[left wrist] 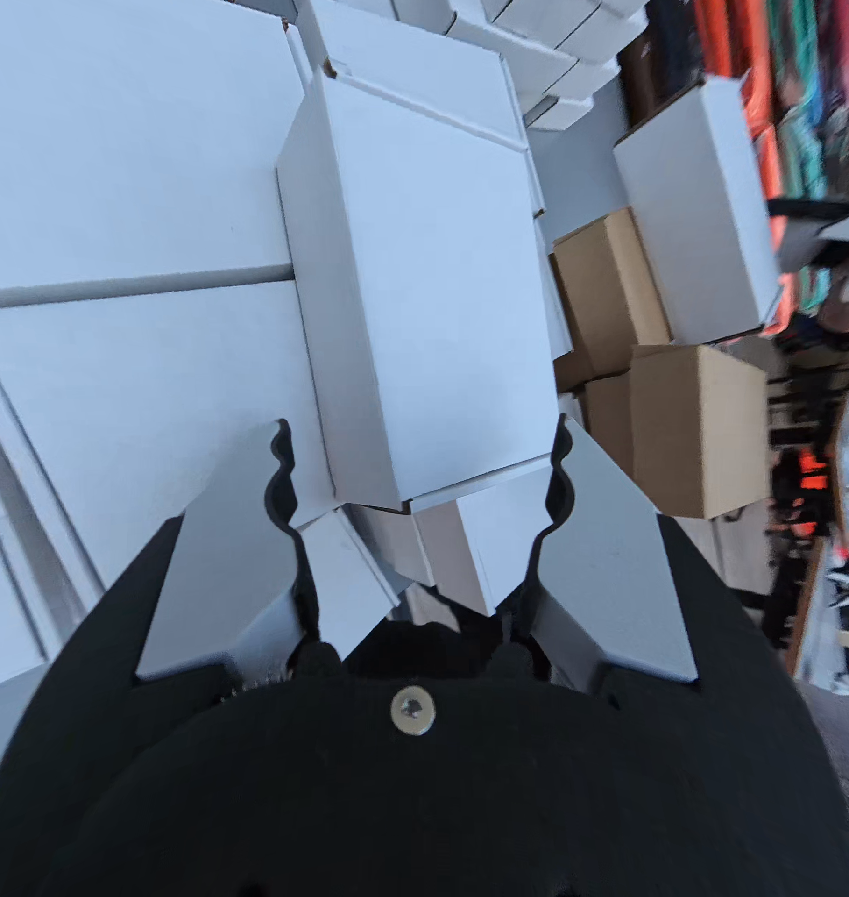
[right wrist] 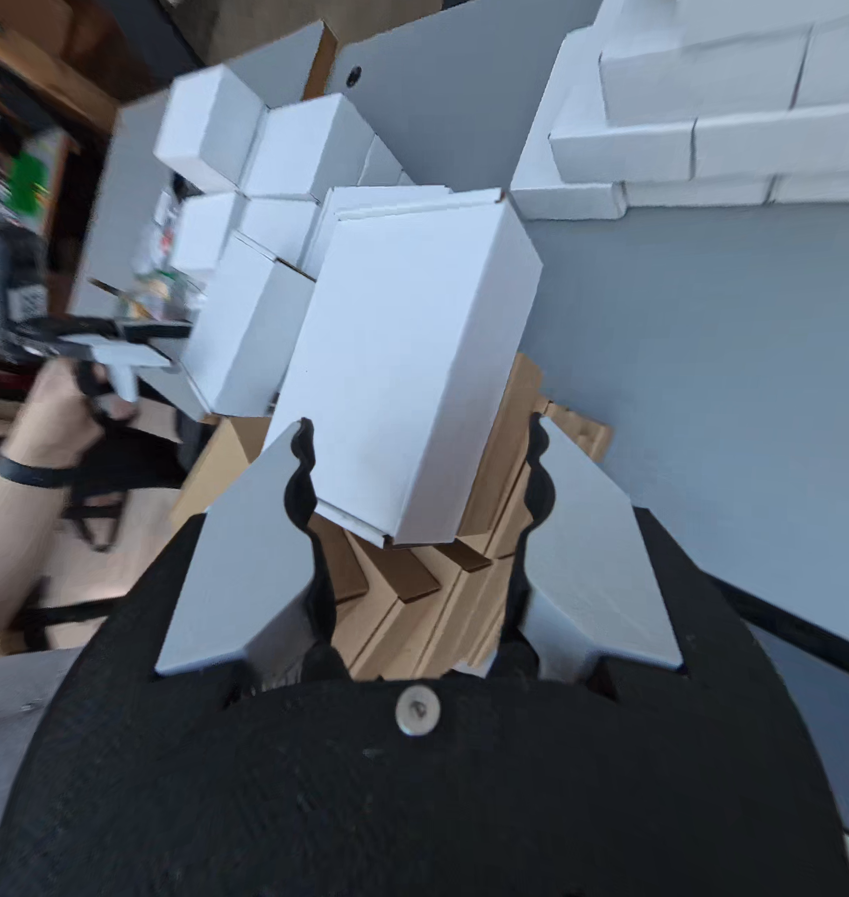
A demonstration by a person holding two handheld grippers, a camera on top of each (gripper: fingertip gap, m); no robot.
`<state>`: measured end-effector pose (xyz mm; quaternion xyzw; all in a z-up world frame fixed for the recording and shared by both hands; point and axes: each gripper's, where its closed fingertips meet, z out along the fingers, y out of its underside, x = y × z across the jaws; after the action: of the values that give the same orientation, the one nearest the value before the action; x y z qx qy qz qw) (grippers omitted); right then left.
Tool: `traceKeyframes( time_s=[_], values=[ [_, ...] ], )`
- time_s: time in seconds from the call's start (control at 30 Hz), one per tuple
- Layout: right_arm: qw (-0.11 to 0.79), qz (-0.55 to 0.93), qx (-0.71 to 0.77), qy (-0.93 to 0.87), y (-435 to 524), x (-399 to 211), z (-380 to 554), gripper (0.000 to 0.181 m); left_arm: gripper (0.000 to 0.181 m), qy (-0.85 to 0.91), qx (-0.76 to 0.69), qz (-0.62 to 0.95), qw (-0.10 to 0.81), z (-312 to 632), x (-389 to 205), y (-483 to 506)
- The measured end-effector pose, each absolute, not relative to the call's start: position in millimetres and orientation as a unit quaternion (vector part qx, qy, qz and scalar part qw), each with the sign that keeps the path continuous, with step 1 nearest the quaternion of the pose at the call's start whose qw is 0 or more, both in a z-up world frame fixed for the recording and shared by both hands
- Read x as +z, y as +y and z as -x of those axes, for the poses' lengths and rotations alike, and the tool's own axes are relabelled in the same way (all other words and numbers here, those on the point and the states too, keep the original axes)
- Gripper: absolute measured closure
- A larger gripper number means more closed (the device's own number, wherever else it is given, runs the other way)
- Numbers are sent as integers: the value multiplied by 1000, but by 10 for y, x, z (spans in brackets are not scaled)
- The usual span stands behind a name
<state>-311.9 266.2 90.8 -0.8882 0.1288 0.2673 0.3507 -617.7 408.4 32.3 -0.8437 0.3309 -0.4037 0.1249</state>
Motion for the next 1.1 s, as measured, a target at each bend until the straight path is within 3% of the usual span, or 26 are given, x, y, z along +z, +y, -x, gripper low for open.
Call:
traceKeyframes(
  time_s=[0.1,0.17,0.23,0.27,0.37,0.57,0.63,0.73,0.8,0.87,0.97,1.1],
  values=[
    [359,832,382,181,2717,867,3190,92,83,280,-447,843,107,6109,329,4093],
    [368,842,360,159,2726,707,3137,85,83,271,-439,852,81,6080,232,4047],
    [388,851,347,75,2711,641,3222,76,99,271,-429,858,82,6056,195,4027],
    [389,852,347,38,2675,612,3286,80,110,275,-421,861,73,6055,172,3981],
    [408,836,367,9,2623,687,3361,105,116,267,-423,864,50,5998,169,3802],
    [420,799,423,75,2604,713,3259,123,119,218,-448,865,53,5872,163,3530],
    [415,781,453,113,2651,698,3153,115,120,195,-465,862,46,5875,170,3494],
    [443,768,456,84,2777,779,3068,78,99,190,-481,854,57,5889,206,3534],
    [452,793,407,22,2841,748,3085,59,96,229,-455,854,102,5925,236,3629],
    [419,809,413,6,2875,745,3183,50,96,259,-432,850,156,5941,347,3736],
    [376,835,398,55,3011,674,3177,51,95,281,-421,831,229,5888,567,3858],
    [309,839,436,101,3166,516,3239,50,84,305,-382,845,216,5754,377,3919]
  ],
)
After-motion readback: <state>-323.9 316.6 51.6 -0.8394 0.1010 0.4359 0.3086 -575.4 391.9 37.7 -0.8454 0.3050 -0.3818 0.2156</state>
